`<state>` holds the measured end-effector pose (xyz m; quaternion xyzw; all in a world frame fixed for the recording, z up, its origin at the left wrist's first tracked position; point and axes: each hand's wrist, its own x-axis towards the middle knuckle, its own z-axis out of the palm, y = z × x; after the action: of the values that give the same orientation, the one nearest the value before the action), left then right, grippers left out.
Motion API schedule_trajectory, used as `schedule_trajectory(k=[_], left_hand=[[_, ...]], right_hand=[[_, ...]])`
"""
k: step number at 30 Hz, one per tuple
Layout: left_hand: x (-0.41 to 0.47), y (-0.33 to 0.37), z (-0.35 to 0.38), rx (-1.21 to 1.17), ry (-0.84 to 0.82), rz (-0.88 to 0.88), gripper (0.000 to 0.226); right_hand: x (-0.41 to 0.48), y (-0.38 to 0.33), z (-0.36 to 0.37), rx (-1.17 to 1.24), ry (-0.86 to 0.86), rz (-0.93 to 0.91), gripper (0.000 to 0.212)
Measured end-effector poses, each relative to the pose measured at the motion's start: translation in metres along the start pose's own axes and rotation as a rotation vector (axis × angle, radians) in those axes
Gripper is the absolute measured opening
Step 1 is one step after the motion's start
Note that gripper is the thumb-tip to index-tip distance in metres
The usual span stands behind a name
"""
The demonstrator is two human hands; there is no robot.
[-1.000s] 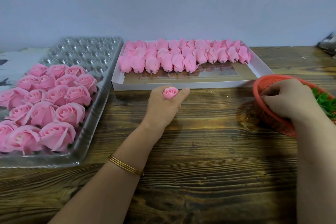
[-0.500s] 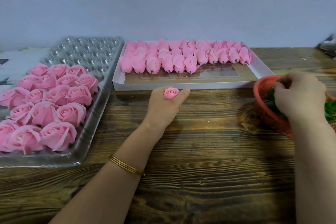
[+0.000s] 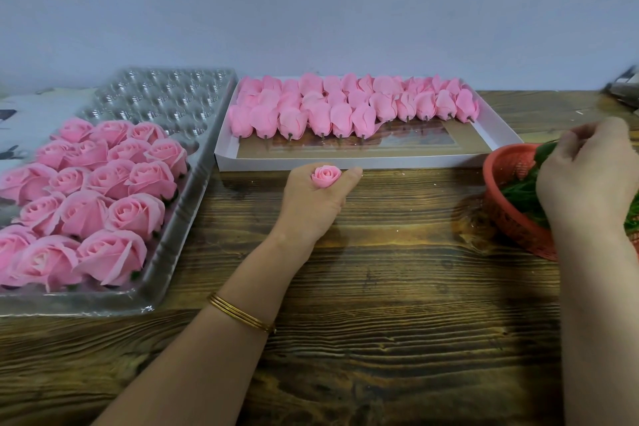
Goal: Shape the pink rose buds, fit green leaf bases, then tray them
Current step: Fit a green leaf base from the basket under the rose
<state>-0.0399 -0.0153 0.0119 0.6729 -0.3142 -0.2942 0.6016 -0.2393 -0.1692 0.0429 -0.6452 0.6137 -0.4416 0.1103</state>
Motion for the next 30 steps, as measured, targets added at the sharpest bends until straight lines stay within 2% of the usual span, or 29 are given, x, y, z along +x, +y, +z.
schedule_trajectory(k=[7,11,17,20,22,25,30], left_hand=[[-0.002,0.001,0.000,0.000,-0.005,0.010,0.020],[-0.001,0.001,0.000,0.002,-0.001,-0.004,0.020],[-0.001,0.001,0.000,0.002,-0.003,0.000,0.019],[-0.001,0.000,-0.001,-0.005,-0.010,-0.006,0.019],[-0.001,0.000,-0.001,-0.005,-0.014,-0.003,0.018],[-0.001,0.000,-0.001,-0.009,-0.015,0.000,0.018],[0.001,-0.003,-0.001,-0.012,-0.007,0.011,0.022]], right_hand=[[0.012,0.024,0.009,0.100,0.010,0.134,0.047],[0.017,0.032,0.012,0.122,-0.011,0.138,0.039],[0.005,0.002,-0.001,0.211,-0.113,0.228,0.024],[0.001,0.000,-0.004,0.073,-0.190,0.177,0.050],[0.001,0.001,-0.004,0.032,-0.200,0.148,0.058],[0.005,0.005,-0.002,0.003,-0.189,0.114,0.054],[0.012,0.017,0.005,0.008,-0.129,0.001,0.036]])
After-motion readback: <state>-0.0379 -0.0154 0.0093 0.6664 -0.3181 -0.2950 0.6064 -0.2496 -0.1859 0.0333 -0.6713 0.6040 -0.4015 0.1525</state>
